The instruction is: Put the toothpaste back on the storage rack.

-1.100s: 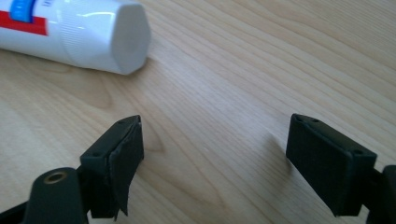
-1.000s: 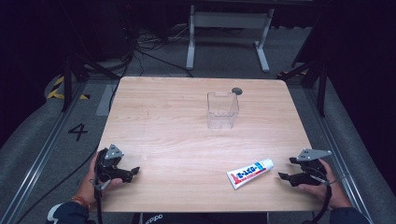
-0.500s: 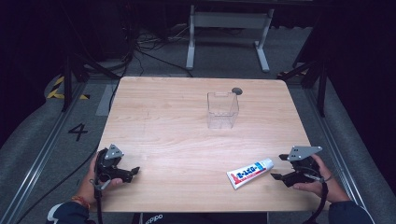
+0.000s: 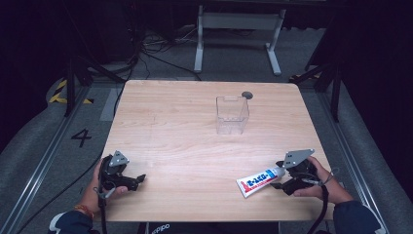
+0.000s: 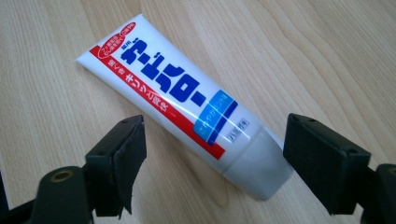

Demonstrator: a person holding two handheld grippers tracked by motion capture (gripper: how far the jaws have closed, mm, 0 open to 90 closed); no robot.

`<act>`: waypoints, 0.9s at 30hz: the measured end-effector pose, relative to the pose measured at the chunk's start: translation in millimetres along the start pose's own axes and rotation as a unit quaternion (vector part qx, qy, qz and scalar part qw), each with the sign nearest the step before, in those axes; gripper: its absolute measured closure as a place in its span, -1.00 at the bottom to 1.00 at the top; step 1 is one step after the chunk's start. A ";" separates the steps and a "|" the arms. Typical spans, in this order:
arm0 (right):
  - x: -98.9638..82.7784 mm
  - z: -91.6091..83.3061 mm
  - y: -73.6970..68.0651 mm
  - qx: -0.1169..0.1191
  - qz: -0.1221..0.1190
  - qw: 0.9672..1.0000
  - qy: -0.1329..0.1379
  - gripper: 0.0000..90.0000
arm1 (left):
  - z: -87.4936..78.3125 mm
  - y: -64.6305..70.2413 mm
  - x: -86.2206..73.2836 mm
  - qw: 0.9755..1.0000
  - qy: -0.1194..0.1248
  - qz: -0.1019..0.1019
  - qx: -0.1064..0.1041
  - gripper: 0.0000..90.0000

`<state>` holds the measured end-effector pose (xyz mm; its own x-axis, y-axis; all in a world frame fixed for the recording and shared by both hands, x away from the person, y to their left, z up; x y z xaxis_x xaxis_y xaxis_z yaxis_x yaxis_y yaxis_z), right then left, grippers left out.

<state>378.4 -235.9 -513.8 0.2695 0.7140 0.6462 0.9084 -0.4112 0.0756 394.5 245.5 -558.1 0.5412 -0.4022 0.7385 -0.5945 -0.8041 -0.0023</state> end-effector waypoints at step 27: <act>17.9 45.6 -24.2 0.083 -0.090 0.989 -0.080 -0.53 | 0.2 0.1 0.1 1.000 0.001 0.000 -0.001 -0.99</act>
<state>375.8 -187.3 -538.7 0.1335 0.8528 0.5048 0.9826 -0.1802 0.0446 394.6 245.3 -558.1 0.5400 -0.4013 0.7398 -0.5958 -0.8031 -0.0007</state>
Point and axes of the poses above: each handheld gripper's, and its own axes: z roughly forward along the jaws, x roughly out of its top, y roughly to its right, the point moved 10 cm from there along z, roughly forward along the jaws, and after that the axes turned 6 degrees about y, right-handed, at the moved point
